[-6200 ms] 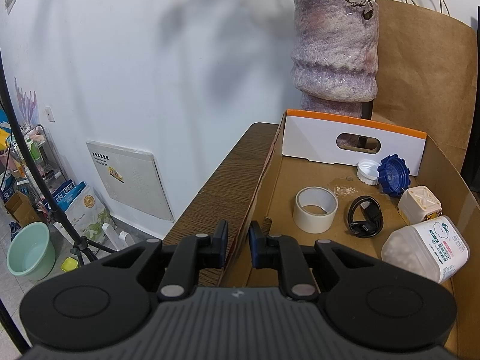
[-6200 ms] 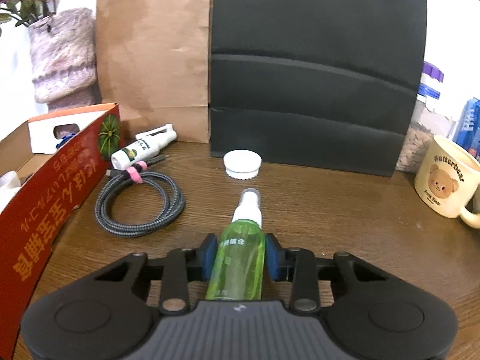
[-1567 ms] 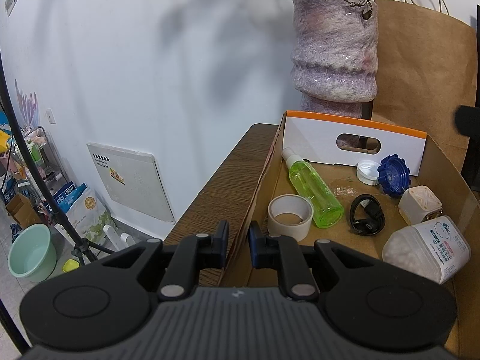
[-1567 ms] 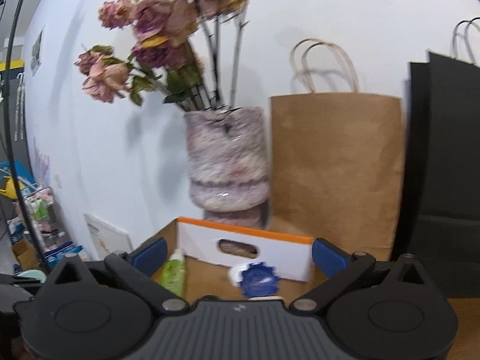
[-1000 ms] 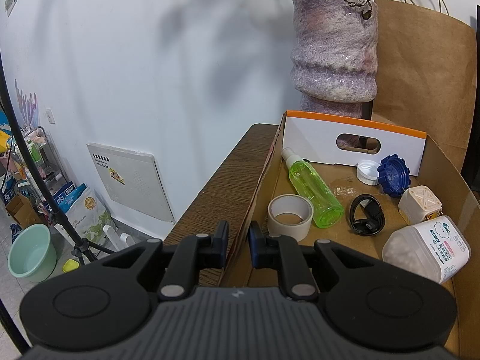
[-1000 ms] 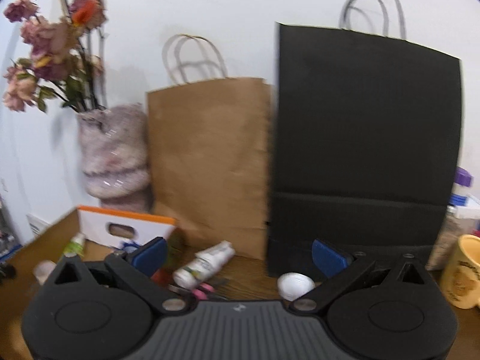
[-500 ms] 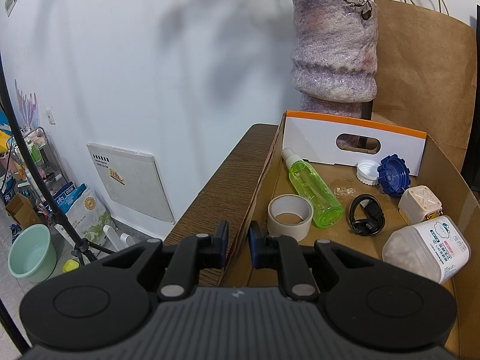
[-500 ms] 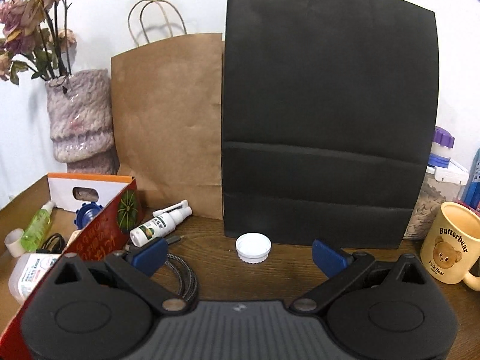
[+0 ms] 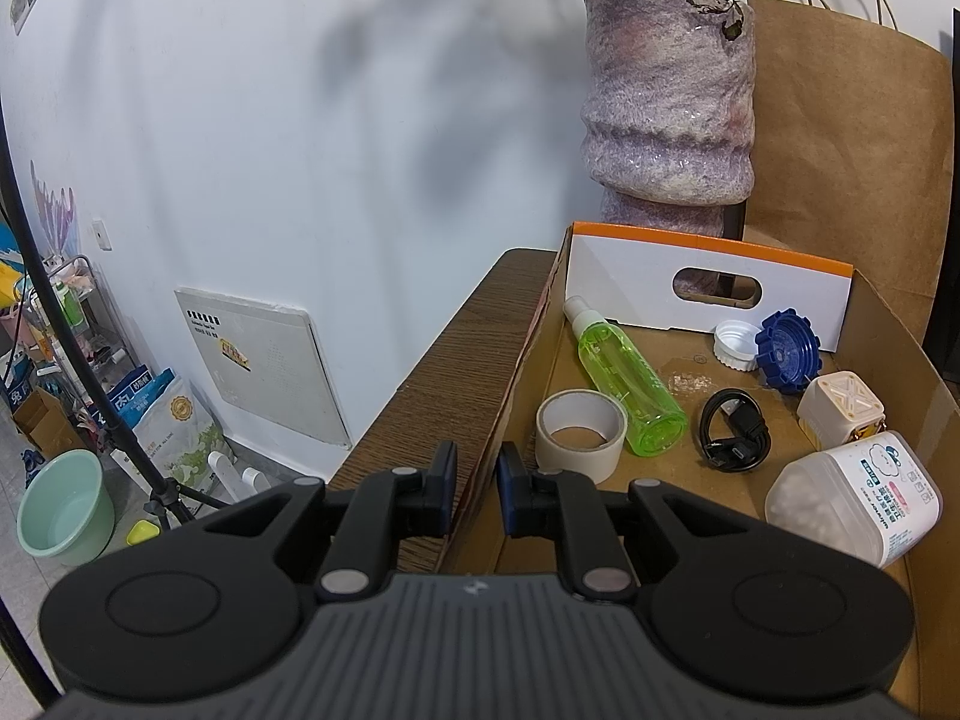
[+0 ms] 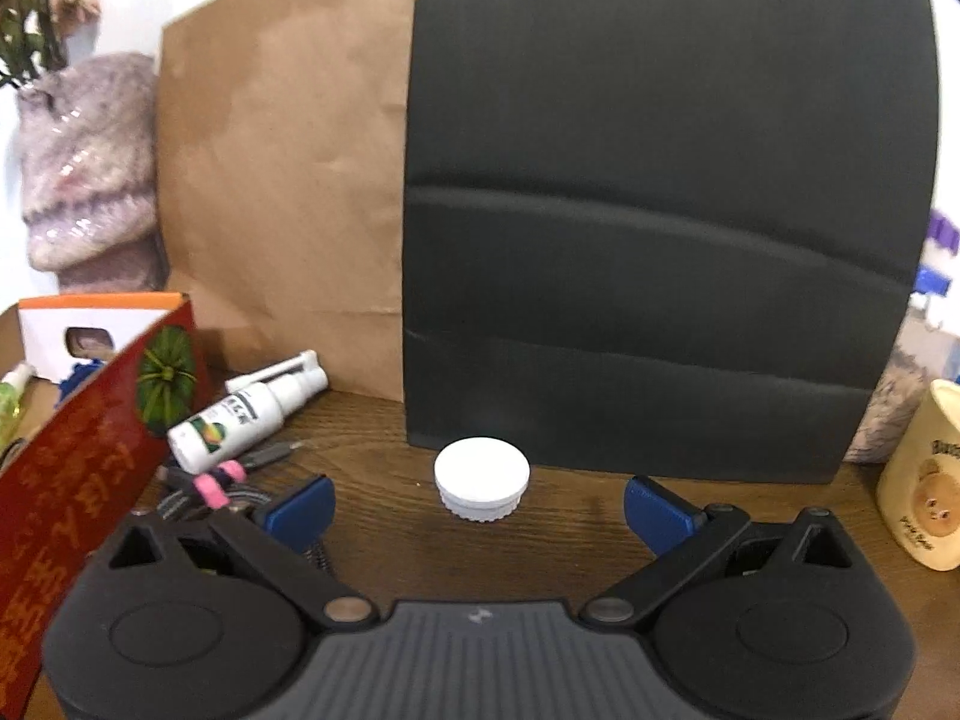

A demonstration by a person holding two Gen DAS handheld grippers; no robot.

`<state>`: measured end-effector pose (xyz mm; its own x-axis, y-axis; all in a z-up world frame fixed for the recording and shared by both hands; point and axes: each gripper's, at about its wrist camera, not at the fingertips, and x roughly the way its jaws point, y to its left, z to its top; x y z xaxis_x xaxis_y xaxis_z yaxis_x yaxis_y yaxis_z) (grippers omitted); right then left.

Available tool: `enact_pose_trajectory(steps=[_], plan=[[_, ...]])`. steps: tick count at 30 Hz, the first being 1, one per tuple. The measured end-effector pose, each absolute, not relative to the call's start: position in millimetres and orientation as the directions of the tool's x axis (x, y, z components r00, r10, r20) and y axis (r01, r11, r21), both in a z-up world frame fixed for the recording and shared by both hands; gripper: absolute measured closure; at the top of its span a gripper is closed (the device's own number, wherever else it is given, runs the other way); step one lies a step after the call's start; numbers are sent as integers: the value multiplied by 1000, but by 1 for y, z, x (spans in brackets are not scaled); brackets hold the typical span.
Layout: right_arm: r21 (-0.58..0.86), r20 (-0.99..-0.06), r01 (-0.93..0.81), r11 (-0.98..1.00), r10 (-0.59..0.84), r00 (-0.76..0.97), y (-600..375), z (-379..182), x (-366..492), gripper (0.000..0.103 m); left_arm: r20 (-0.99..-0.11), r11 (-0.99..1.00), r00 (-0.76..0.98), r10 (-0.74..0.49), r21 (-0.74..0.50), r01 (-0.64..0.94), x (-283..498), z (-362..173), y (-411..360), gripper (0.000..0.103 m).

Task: Organize rigid objects
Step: 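Move the right gripper to the white round cap on the desk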

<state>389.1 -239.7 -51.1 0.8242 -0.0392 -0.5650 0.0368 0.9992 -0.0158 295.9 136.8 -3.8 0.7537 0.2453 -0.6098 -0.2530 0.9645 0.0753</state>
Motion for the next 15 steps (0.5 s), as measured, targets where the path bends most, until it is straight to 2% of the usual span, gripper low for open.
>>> enact_pose_trajectory(steps=[6,12,15], plan=[[6,-605,66,998,-49,795,-245,-61,417,2,-610,965,754,245,75,-253,296,-4,137,88],[25,-631,79,997,-46,774,-246,-69,431,10,-610,964,754,245,75,-253,296,-4,137,88],[32,-637,84,996,-44,769,-247,-70,436,19,-610,964,754,245,76,-253,296,-4,137,88]])
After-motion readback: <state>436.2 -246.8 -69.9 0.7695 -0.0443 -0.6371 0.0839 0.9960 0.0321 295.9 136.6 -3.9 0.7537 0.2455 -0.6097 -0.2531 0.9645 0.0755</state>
